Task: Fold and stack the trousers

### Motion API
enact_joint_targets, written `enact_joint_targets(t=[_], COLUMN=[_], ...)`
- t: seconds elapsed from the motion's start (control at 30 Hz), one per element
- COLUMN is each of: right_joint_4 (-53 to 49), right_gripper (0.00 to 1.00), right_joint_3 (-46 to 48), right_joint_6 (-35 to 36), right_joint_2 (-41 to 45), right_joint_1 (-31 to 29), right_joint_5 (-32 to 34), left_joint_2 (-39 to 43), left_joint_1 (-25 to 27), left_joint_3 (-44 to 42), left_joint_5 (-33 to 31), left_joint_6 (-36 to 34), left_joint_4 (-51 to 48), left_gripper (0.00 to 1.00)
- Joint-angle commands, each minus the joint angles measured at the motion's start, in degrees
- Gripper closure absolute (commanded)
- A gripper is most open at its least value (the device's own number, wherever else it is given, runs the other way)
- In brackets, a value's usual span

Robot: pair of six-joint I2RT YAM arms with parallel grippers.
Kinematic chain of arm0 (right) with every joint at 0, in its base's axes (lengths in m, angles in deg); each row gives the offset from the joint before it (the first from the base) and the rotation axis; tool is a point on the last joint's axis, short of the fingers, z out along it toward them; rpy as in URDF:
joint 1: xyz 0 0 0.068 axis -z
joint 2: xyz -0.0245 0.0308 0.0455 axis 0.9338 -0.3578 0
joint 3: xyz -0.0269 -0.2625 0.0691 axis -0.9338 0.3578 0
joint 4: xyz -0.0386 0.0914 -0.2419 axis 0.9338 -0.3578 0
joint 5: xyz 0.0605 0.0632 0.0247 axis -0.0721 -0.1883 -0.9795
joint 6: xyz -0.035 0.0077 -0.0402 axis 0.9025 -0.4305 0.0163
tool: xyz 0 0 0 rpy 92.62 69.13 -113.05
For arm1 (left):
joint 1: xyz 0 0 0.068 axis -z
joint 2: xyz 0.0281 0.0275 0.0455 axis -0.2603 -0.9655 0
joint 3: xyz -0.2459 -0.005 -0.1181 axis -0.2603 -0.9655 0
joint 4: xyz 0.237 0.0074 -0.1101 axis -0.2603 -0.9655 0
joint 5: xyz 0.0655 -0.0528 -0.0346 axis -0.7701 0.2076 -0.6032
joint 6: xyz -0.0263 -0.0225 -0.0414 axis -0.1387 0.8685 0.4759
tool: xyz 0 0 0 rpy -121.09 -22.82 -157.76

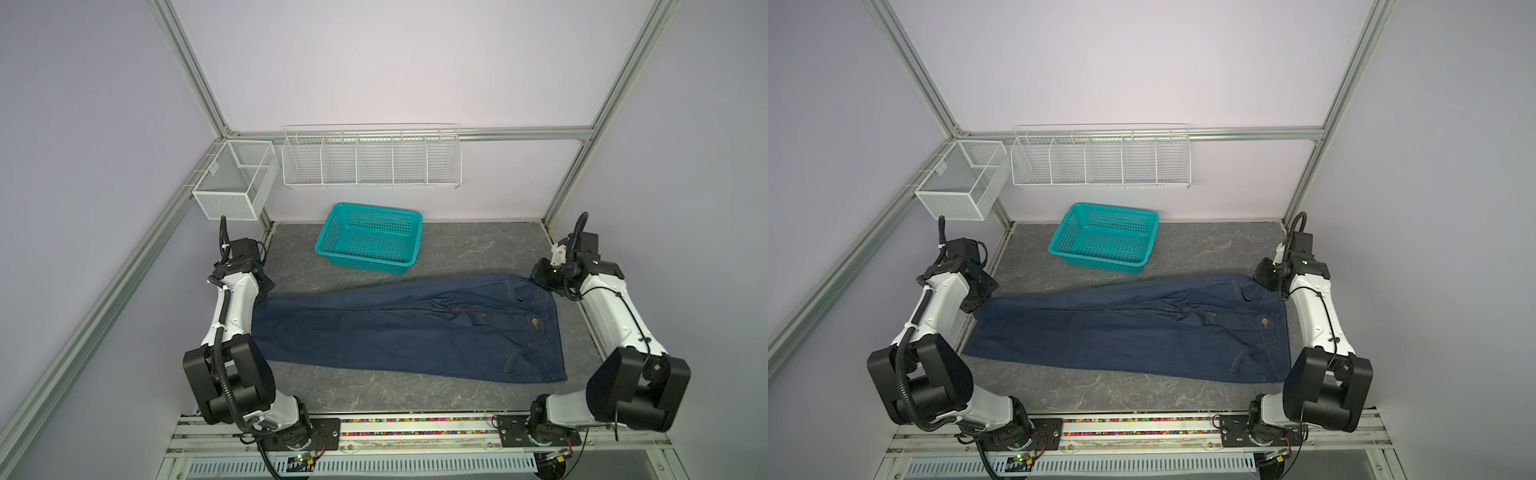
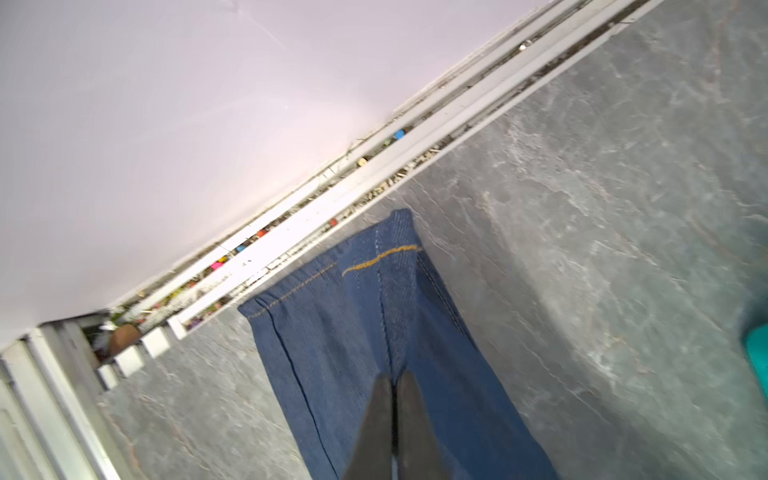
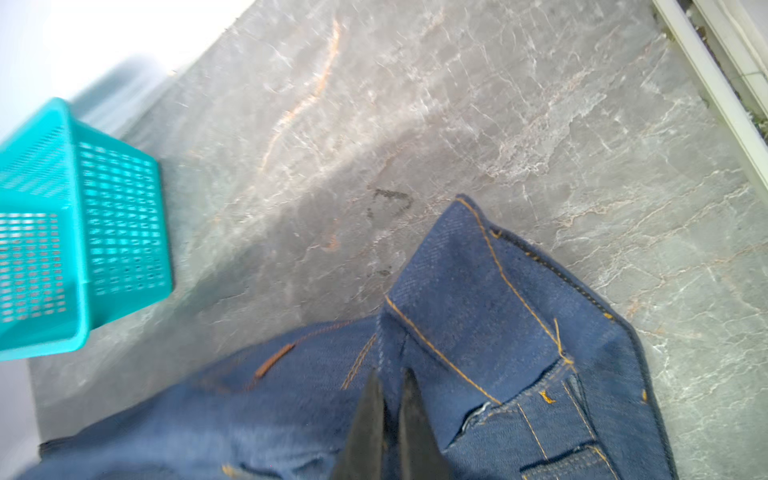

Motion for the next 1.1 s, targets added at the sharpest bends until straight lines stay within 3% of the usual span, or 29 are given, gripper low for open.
enact_joint_targets(t=[0.0,0.37,0.53,0.63,0.83,1.07], right_joint_4=[-0.3,-0.5,-1.5,-2.3,-3.4,-7.9], right_gripper=[0.94,0.94,0.94,0.94,0.94,0.94], right_joint_3=[0.5,-4.5,-8.9,-9.2,-1.0,9.3], right_joint_6=[2.1,3.1,2.8,2.1,-1.0,-1.8], right_joint_2=[2.6,1.3,-0.4,-0.3,4.8,13.3], right_joint_1=[1.0,4.4,4.7,5.6,6.2,8.8], right_joint_5=[-3.7,-7.8,-8.3,-8.2,-9.1,-5.1], left_joint_2=[-1.7,-7.3,-7.5,-8.4,-6.0,2.4], left_joint_1=[-2.1,-2.8,-2.7,-2.5,-2.5,-2.6], left_joint_3=[3.3,14.1,18.0,20.5,14.9,2.7], left_joint_5=[-1.3,8.1,16.1,16.8,15.3,10.2], left_joint_6=[-4.2,-6.7,-10.7,-11.1,-11.8,-11.9], left_joint_4=[1.9,1.3,1.6,0.3,-0.5,-0.2], left_gripper=[1.00,1.00,1.00,1.00,1.00,1.00])
